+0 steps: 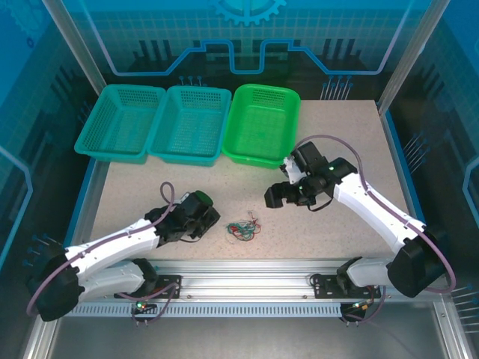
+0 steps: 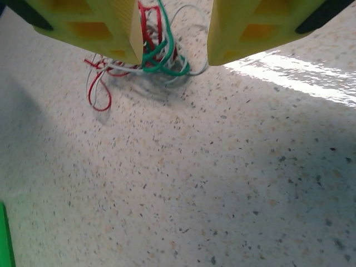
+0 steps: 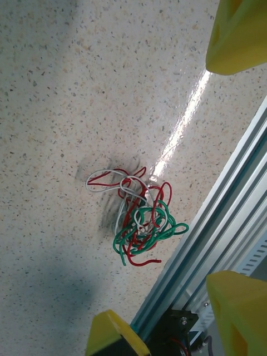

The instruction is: Untangle the cables

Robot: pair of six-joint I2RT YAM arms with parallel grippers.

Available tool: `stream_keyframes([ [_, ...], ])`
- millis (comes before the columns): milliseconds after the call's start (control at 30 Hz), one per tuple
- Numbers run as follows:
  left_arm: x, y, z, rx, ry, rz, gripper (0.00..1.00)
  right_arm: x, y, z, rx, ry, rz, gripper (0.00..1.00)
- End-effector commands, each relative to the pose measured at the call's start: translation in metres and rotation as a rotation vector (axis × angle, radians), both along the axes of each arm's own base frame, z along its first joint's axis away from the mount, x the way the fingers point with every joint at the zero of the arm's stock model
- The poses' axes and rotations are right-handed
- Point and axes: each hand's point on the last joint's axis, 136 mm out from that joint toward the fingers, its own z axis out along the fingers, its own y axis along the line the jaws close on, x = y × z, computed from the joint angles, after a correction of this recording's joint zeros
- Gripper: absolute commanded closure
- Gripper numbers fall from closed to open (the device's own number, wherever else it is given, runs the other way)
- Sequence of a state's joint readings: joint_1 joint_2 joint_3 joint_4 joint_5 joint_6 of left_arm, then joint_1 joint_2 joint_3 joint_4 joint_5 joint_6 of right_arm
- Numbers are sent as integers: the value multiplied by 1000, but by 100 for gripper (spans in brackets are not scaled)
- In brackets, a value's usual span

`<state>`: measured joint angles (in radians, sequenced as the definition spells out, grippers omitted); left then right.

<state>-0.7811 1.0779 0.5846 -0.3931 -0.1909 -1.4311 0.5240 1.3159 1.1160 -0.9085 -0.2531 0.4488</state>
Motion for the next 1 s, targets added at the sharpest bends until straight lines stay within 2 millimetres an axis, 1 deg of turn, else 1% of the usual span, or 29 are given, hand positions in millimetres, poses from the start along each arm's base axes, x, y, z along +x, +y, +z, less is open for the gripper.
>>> stream_keyframes([
  [0, 13, -17, -8, -121, 12, 101, 61, -8, 3, 0, -9, 26, 0, 8],
  [100, 12, -30, -18, -161, 55, 85, 53, -8, 3, 0, -15, 25, -6, 8],
  [167, 13, -37, -18, -191, 60, 68, 48, -7, 3, 0, -22, 23, -9, 8],
  [267, 9, -43, -24, -220, 107, 58, 47, -6, 4, 0, -28, 25, -12, 8],
  [300, 8, -44, -26, -220, 119, 57, 47, -6, 4, 0, -30, 26, -13, 7],
  [367, 7, -48, -30, -243, 135, 57, 53, -7, 3, -2, -36, 32, -18, 7],
  [433, 5, -53, -34, -262, 170, 45, 54, -7, 2, -4, -43, 35, -23, 7],
  [500, 1, -50, -38, -226, 204, 43, 53, -7, 1, -5, -47, 35, -29, 7],
  [533, 1, -46, -38, -200, 209, 49, 55, -7, 1, -5, -48, 36, -30, 7],
  [600, 3, -42, -37, -188, 199, 67, 60, -7, 1, -5, -48, 37, -32, 7],
  [767, 6, -42, -40, -235, 199, 103, 78, -8, 1, -11, -55, 46, -30, 7],
  [800, 5, -42, -40, -235, 201, 101, 79, -8, 2, -12, -54, 48, -26, 7],
  [900, 5, -47, -41, -260, 204, 85, 80, -9, 3, -17, -56, 46, -7, 7],
  [967, 6, -52, -41, -280, 210, 72, 76, -9, 5, -22, -59, 44, 16, 6],
])
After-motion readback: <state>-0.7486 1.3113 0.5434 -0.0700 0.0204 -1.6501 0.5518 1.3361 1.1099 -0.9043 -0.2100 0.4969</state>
